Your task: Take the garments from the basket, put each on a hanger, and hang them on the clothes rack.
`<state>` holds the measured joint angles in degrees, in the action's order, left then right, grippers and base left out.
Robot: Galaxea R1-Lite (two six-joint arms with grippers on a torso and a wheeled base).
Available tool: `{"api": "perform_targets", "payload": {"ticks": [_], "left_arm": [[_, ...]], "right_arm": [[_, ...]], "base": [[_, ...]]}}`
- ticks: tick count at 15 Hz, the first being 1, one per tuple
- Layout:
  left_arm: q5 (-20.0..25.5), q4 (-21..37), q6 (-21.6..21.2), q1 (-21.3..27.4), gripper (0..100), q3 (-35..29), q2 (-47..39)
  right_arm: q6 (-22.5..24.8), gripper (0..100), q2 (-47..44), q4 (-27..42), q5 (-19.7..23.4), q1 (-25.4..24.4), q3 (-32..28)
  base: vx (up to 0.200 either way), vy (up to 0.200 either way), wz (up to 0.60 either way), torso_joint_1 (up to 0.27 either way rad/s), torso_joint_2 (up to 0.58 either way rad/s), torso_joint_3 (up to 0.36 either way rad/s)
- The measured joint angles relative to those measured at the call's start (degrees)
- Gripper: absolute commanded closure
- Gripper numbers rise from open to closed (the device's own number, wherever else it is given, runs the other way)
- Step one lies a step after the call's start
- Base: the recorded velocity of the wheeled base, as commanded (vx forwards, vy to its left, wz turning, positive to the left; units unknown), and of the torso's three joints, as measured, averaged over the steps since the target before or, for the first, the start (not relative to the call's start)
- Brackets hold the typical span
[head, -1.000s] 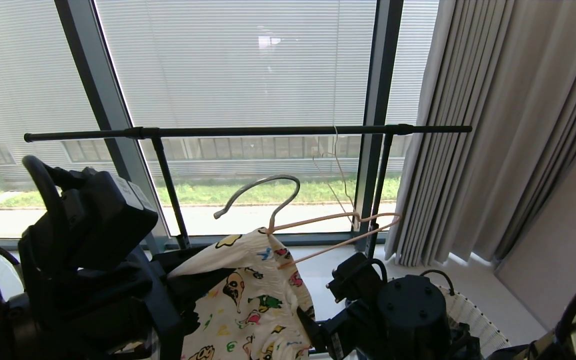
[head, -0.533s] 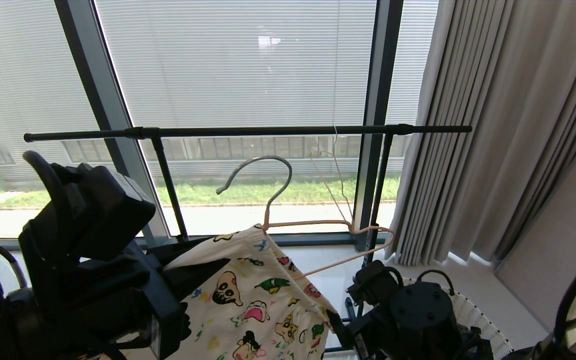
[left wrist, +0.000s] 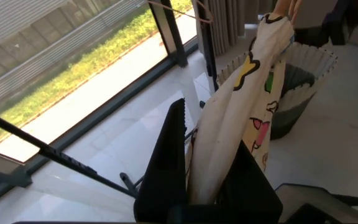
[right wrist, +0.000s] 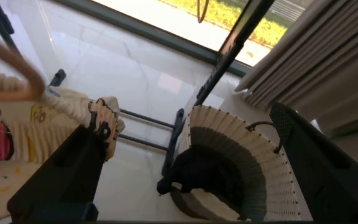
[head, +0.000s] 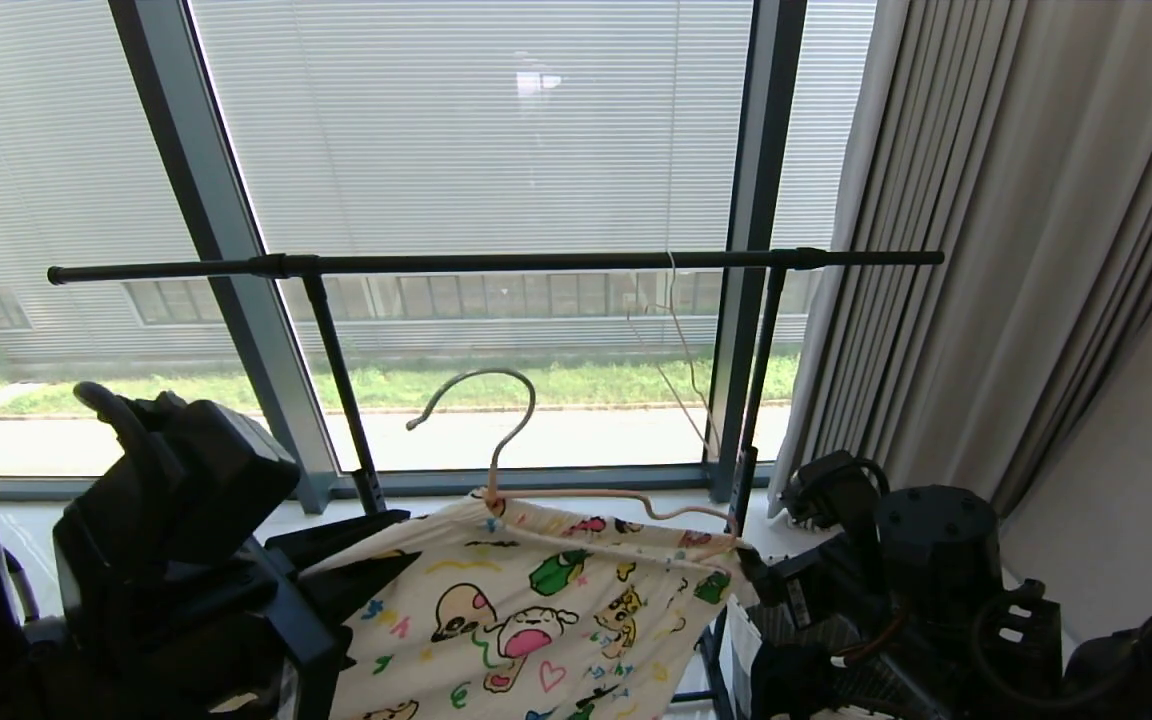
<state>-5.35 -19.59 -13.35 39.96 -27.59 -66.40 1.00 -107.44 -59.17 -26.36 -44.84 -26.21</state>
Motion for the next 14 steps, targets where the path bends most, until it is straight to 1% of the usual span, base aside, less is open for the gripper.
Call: {"api": "perform_targets", "payload": {"ticks": [2, 3, 5, 7, 9, 11, 13, 14], "left_arm": [[-0.01, -0.02, -0.02, -0.05, 100, 3.86, 1.27], [-0.01, -0.09, -0.15, 0.00, 100, 5.66, 1.83], [-0.09, -0.04, -2.11, 0.00, 100, 7.91, 1.77], [-0.11, -0.68, -2.82, 0.00, 100, 8.63, -0.20], [-0.33, -4.60, -3.04, 0.00, 100, 8.74, -3.39], [-1.78, -9.09, -3.07, 0.00, 100, 8.79, -6.75], [-3.21, -14.54, -3.05, 0.00, 100, 8.80, -10.22], [-3.35, -16.15, -3.05, 0.13, 100, 8.80, -11.50]], "right_arm": [[0.61, 0, 1.21, 0.05, 0.33, 0.99, -0.07], [1.13, 0, 2.04, 0.11, 1.43, 1.18, -0.20], [2.30, 0, 4.77, 0.95, 5.07, 1.35, -0.41], [3.16, 0, 8.85, 5.03, 8.37, 1.43, -1.05], [3.43, 0, 14.14, 12.95, 10.97, 1.46, -2.89], [3.45, 0, 19.98, 22.28, 15.01, 1.35, -5.23], [3.46, 0, 27.00, 35.65, 20.72, 1.16, -8.13], [3.54, 0, 30.45, 43.19, 23.30, 0.94, -9.64]], "base": [[0.000, 0.000, 0.00, 0.000, 0.00, 0.000], [0.000, 0.000, 0.00, 0.000, 0.00, 0.000], [0.000, 0.000, 0.00, 0.000, 0.00, 0.000], [0.000, 0.000, 0.00, 0.000, 0.00, 0.000], [0.000, 0.000, 0.00, 0.000, 0.00, 0.000], [0.000, 0.000, 0.00, 0.000, 0.00, 0.000], [0.000, 0.000, 0.00, 0.000, 0.00, 0.000], [0.000, 0.000, 0.00, 0.000, 0.00, 0.000]]}}
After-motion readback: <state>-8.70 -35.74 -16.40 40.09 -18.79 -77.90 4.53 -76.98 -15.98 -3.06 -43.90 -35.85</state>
